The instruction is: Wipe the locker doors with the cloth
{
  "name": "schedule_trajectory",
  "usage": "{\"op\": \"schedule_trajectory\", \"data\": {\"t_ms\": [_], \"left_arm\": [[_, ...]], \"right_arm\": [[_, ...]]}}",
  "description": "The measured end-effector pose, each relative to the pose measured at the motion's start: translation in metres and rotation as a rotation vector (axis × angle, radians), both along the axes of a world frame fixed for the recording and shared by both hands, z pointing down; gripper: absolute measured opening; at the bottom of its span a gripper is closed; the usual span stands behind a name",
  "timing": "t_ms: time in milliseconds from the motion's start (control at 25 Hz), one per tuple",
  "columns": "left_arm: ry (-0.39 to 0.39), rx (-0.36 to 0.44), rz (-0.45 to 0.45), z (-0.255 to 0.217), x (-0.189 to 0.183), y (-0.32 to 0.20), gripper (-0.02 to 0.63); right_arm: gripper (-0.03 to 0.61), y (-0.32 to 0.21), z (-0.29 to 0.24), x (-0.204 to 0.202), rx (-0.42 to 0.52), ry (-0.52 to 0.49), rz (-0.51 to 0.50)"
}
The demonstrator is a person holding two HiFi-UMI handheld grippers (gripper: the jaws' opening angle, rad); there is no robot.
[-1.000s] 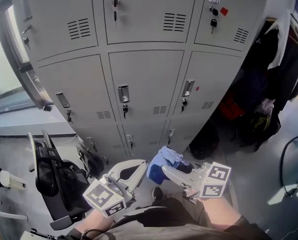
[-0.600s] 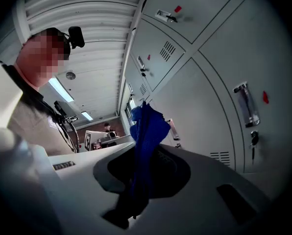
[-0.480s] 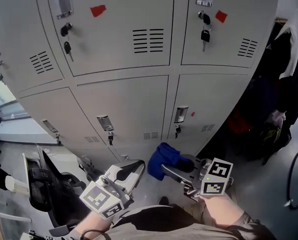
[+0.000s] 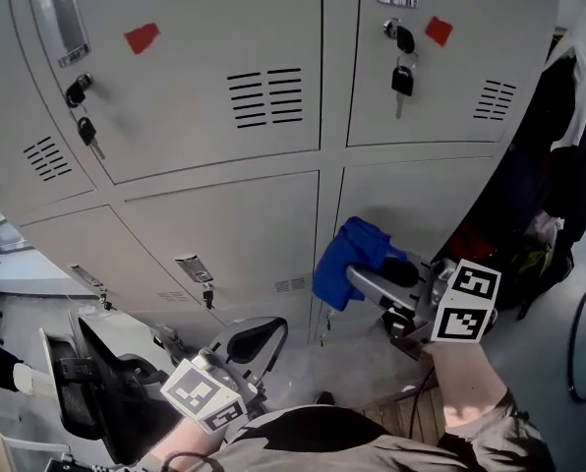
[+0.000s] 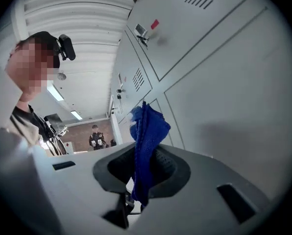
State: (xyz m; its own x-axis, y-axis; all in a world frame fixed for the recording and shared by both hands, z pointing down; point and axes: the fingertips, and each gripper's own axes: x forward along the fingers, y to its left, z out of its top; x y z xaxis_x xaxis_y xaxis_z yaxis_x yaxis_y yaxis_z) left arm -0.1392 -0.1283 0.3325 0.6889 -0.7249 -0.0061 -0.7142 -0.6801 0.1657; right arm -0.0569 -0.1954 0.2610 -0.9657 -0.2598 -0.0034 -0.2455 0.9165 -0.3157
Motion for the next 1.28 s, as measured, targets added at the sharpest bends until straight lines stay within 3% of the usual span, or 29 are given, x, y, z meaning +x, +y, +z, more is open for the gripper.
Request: {"op": "schedule_trajectory", "data": {"t_ms": [200, 600, 1000, 1280], "left_arm": [[0.031, -0.023, 0.034, 0.009, -0.001, -0.006, 0.0], [0.018, -0.064, 0.064, 0.023, 0.005, -0.002, 0.0], [0.003, -0.067, 0.044, 0.021, 0.01, -0.007, 0.0], [-0.011, -0.074, 0.068, 0.024, 0.031, -0.011, 0.0]], "right_arm": [[0.054, -0.031, -0.033, 0.005, 0.083, 0.123, 0.065], [0.054, -0.064, -0.051, 0.004, 0.201, 0.322, 0.15], [0.054, -0.084, -0.051, 0.034, 0.115, 0.253, 0.207], [0.054, -0.097, -0.053, 0.086, 0.097, 0.238, 0.278]]}}
